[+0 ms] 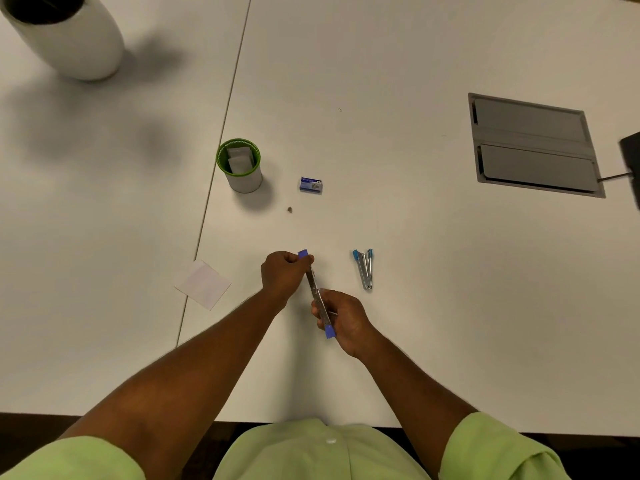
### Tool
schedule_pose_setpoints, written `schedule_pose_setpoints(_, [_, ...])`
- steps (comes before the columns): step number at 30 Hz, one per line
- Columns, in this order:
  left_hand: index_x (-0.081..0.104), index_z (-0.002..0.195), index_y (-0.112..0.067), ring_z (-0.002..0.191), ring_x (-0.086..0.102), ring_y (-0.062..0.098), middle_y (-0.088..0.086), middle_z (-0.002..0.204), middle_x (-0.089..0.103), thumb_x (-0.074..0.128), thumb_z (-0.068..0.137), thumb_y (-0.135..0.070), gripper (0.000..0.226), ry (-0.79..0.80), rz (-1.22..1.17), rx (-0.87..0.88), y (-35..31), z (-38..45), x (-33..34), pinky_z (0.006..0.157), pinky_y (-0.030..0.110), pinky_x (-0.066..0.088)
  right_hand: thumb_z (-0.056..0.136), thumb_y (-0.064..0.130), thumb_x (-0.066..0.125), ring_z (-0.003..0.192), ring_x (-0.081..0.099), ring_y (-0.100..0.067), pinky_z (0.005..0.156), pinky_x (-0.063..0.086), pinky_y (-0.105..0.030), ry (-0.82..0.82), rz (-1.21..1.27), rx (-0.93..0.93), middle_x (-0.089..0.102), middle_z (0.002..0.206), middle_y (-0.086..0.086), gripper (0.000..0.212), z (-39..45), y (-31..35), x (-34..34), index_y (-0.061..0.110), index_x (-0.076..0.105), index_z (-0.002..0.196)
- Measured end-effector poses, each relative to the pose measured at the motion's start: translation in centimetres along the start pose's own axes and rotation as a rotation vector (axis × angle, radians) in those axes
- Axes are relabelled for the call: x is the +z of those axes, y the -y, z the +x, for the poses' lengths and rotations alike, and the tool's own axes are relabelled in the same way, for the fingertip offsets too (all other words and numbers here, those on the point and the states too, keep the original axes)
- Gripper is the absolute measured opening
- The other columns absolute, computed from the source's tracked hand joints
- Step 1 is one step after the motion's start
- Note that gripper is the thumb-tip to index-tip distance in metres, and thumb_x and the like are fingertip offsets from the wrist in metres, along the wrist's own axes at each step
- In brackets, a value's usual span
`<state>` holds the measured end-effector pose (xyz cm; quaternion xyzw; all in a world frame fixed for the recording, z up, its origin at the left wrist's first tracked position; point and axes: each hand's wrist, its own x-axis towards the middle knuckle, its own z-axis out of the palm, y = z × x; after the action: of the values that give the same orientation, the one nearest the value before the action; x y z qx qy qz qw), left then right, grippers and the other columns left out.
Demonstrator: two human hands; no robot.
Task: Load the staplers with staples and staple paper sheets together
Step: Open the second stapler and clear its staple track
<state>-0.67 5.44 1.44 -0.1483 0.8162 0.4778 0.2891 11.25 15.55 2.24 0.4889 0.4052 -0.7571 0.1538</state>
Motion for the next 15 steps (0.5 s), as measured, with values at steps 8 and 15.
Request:
schedule_pose_setpoints(8, [0.065,0.084,0.002,0.078,0.068,0.032,0.016,0.083,0.065,0.050,0.096,-0.007,0.022,0.149,-0.484,-0.301,0.9,-0.3,-0.2,0.082,0.043,0.059,0.079,0.024,0.083,0.076,0.066,-0.003,0.067,0.050,-0.012,-0.225,-0.679,-0.547,0.072,0.083,0.011,0.016,0.2,-1.2,-0.5,0.023,0.069,0.085])
schedule_pose_setpoints(15, [0.066,0.101,0.003,0.087,0.066,0.031,0.018,0.094,0.067,0.050,0.099,-0.002,0.017,0.210,-0.574,-0.280,1.6,-0.7,-0.4,0.084,0.040,0.059,0.081,0.018,0.080,0.077,0.063,-0.005,0.069,0.054,-0.021,-0.275,-0.889,-0.765,0.067,0.083,0.011,0.013,0.1,-1.7,-1.1,0.019,0.068,0.086])
